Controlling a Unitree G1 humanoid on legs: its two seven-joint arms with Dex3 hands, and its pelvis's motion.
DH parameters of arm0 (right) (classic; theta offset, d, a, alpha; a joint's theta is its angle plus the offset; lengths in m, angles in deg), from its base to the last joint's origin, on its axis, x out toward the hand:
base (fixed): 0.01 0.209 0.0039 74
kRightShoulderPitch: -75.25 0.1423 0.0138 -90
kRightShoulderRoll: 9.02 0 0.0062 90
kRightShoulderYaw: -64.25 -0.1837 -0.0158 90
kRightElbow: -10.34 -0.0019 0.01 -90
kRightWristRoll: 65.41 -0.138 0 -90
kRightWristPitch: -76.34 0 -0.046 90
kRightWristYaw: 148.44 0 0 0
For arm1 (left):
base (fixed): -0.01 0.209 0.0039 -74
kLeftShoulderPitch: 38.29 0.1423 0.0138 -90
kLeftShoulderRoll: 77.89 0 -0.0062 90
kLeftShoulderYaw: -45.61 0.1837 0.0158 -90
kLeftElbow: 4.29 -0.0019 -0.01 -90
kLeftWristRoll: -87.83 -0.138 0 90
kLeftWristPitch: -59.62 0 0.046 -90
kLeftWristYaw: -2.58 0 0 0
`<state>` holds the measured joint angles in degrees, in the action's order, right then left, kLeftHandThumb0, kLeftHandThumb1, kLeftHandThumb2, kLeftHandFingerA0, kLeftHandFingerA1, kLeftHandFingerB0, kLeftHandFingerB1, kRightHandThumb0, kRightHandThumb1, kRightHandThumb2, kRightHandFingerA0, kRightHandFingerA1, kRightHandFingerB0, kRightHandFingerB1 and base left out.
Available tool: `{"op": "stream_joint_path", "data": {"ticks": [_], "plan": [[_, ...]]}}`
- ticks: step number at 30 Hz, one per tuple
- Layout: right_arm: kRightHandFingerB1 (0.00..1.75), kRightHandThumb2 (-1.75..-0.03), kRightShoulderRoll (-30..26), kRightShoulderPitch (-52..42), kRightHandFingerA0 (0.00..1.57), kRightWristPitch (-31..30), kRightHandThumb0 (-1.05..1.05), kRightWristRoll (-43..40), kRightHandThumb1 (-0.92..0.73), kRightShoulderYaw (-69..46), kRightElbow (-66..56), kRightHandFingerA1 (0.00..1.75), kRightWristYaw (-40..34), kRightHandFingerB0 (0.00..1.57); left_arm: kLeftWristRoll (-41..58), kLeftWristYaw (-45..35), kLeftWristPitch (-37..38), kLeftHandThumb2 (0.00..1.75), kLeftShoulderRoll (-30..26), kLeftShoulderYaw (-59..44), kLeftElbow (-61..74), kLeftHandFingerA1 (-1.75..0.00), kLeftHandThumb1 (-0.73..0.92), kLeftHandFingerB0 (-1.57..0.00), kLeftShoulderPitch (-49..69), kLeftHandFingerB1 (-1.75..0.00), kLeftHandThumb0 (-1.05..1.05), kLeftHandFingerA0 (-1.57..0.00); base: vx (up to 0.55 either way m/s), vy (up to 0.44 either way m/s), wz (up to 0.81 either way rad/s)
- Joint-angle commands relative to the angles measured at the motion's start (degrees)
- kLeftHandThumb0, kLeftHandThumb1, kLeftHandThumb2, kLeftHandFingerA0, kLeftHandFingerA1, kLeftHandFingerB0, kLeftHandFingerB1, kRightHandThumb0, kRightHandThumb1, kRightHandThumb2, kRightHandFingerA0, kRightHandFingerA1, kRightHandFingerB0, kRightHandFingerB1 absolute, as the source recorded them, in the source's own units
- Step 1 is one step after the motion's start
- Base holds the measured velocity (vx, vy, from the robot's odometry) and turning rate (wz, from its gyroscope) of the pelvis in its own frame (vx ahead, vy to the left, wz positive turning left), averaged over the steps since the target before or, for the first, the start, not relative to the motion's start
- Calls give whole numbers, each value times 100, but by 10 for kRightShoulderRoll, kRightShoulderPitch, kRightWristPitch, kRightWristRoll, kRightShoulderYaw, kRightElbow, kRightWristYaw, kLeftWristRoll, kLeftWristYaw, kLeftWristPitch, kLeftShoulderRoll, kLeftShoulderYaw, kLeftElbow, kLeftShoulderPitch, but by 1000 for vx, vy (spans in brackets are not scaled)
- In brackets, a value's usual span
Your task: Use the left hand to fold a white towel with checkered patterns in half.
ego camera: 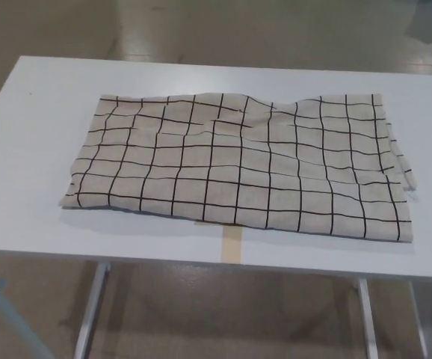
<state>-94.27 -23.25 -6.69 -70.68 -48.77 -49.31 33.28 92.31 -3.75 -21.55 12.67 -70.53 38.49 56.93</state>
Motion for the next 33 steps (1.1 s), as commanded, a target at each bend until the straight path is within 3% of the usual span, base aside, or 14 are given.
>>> {"op": "stream_joint_path", "data": {"ticks": [1,6,7,8,10,11,13,18,26,33], "plan": [[48,-58,10,-1,40,37,-29,-47,-64,-30,-1,53,3,49,64,-38,27,56,-2,-30,-2,-38,48,-26,-2,-31,-37,-30,0,0,0],[46,-58,6,-8,36,51,-35,-35,-63,-29,4,48,3,46,61,-51,41,55,-3,-25,2,-33,47,-18,3,-27,-46,-18,0,0,0],[44,-59,5,-10,33,52,-38,-32,-64,-26,1,44,2,43,38,-46,78,53,-7,-9,3,-28,45,-7,11,-24,-54,-3,0,0,0],[43,-59,10,-13,31,46,-39,-39,-64,-25,-10,44,6,40,7,-37,138,75,-12,9,5,0,39,-2,21,-8,-64,0,0,0,0],[43,-59,18,-16,31,37,-39,-51,-64,-25,-25,44,13,40,-27,-22,215,75,-18,31,4,0,39,-2,33,-8,-64,0,0,0,0],[43,-59,18,-16,31,37,-39,-51,-64,-25,-25,44,13,40,-27,-22,215,75,-18,31,4,0,39,-2,33,-8,-64,0,0,0,0],[43,-59,36,-28,30,34,-40,-57,-64,-16,-56,43,18,39,-79,30,280,80,-22,53,27,0,42,0,44,0,-72,0,0,0,0],[41,-58,73,-68,29,45,-41,-35,-62,38,-109,41,36,39,-261,160,458,79,-33,64,174,-7,44,0,73,0,-73,0,0,0,0],[40,-59,67,-79,31,87,-44,2,-62,72,-68,44,52,38,-286,118,476,79,-3,44,386,-7,46,0,62,0,-74,0,0,0,0],[41,-58,59,-69,33,102,-42,2,-61,73,-37,44,47,39,-306,118,422,74,-23,77,430,-2,43,0,-12,0,-70,0,0,0,0]]}}
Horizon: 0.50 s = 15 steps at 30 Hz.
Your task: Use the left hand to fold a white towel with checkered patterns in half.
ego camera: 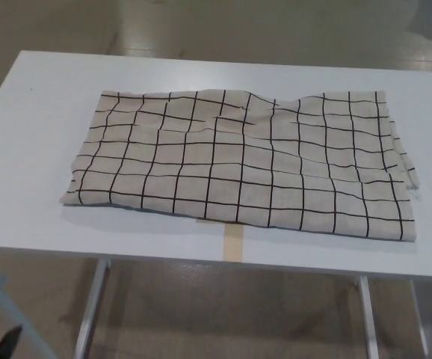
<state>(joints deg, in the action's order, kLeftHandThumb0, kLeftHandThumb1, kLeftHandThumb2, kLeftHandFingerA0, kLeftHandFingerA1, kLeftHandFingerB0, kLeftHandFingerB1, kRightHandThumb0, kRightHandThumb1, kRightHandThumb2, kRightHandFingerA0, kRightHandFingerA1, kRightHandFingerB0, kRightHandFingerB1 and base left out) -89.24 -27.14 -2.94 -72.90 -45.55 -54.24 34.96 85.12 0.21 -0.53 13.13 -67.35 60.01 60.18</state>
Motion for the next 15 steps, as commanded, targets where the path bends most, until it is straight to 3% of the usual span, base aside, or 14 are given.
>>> {"op": "stream_joint_path", "data": {"ticks": [1,5,15], "plan": [[41,-58,8,-31,33,66,-42,27,-61,42,15,44,24,39,-249,84,195,73,-34,60,214,-2,42,0,-69,-1,-67,0,0,0,0],[41,-58,12,-30,34,75,-41,13,-61,40,23,45,29,39,-278,93,168,72,-46,90,203,-6,37,-3,-116,-10,-57,0,0,0,0],[42,-58,5,-24,33,90,-41,12,-61,44,37,48,25,40,-377,93,74,74,-112,202,109,0,41,0,-250,-9,-66,0,0,0,0]]}}
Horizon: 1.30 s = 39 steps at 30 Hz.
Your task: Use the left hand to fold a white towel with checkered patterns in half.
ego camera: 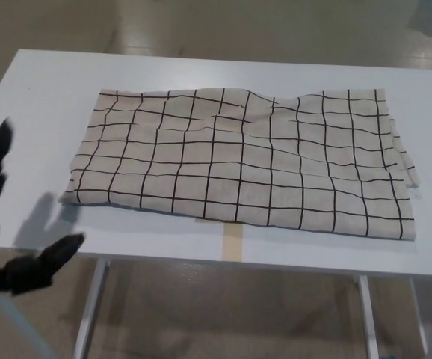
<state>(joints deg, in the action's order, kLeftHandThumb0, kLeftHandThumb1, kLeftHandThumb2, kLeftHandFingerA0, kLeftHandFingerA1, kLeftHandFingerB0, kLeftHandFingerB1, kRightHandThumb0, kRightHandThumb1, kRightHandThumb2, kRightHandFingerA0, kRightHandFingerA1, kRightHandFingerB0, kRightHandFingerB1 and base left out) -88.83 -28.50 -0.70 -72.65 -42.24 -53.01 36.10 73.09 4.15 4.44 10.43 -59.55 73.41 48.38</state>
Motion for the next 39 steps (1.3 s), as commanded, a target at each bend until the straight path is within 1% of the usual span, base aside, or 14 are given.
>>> {"op": "stream_joint_path", "data": {"ticks": [1,8,11,17,24,29,39], "plan": [[42,-58,1,-7,34,66,-41,10,-61,11,27,50,10,40,-277,56,7,74,-95,149,-57,0,41,0,-164,-9,-66,0,0,0,0],[42,-58,0,-7,34,65,-38,10,-61,11,25,52,7,41,-318,77,-34,75,-111,211,-136,0,42,0,-219,-9,-67,0,0,0,0],[42,-58,1,-9,34,62,-38,7,-61,10,24,53,7,41,-355,85,-71,75,-119,266,-192,0,42,0,-249,-7,-68,0,0,0,0],[42,-58,-1,-11,35,58,-38,13,-60,15,16,53,1,43,-363,94,-81,76,-129,311,-252,0,43,0,-278,-8,-69,0,0,0,0],[43,-57,-6,-4,35,54,-36,15,-60,17,17,54,-2,44,-364,131,-89,76,-134,370,-338,0,42,0,-320,-8,-69,0,0,0,0],[43,-57,-8,-4,35,54,-35,14,-61,19,15,53,-1,44,-366,151,-115,76,-126,401,-388,0,42,0,-334,-9,-69,0,0,0,0],[44,-58,-11,-5,35,57,-36,13,-61,22,13,52,1,45,-366,193,-138,76,-110,459,-479,0,42,0,-374,-9,-69,0,0,0,0]]}}
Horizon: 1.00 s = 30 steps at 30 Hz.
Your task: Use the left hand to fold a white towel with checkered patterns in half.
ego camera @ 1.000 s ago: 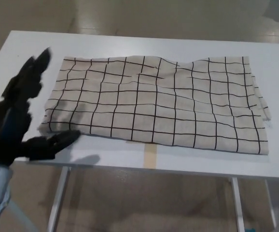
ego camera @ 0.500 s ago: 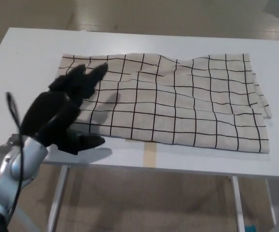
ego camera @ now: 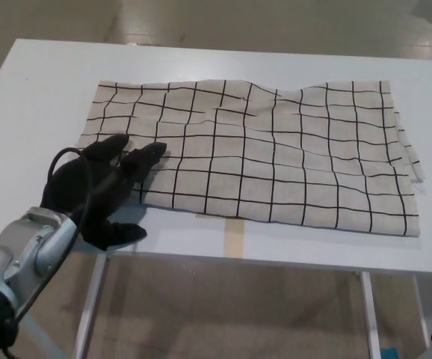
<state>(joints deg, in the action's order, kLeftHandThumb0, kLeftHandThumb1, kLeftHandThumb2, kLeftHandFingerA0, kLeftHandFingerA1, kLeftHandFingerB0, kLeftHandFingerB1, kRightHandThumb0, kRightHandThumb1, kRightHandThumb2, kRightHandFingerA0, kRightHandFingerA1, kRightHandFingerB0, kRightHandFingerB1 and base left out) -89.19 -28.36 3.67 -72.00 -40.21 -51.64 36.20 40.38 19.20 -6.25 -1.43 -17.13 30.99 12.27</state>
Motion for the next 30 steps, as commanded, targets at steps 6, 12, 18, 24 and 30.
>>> {"op": "stream_joint_path", "data": {"ticks": [6,12,18,24,30], "plan": [[44,-58,-7,-7,36,22,-37,9,-61,1,5,52,-2,45,-35,57,-40,76,20,52,-85,0,42,0,-30,-9,-69,0,0,0,0],[44,-57,-7,-3,37,30,-36,7,-61,0,9,53,1,45,-38,69,-56,76,36,74,-109,0,42,0,-53,-10,-68,0,0,0,0],[45,-57,-6,-3,37,27,-37,4,-61,0,6,53,5,46,-39,68,-78,69,63,97,-135,-2,39,0,-82,-15,-63,0,0,0,0],[46,-58,-2,-4,36,24,-37,7,-61,5,-2,54,5,48,-43,71,-125,70,108,120,-163,-37,41,-21,-107,-39,-61,-15,0,0,0],[48,-58,-4,-10,38,42,-37,19,-61,10,-6,54,1,51,-57,91,-218,55,146,152,-186,-175,60,-64,-119,-175,-29,-76,0,0,0]]}}
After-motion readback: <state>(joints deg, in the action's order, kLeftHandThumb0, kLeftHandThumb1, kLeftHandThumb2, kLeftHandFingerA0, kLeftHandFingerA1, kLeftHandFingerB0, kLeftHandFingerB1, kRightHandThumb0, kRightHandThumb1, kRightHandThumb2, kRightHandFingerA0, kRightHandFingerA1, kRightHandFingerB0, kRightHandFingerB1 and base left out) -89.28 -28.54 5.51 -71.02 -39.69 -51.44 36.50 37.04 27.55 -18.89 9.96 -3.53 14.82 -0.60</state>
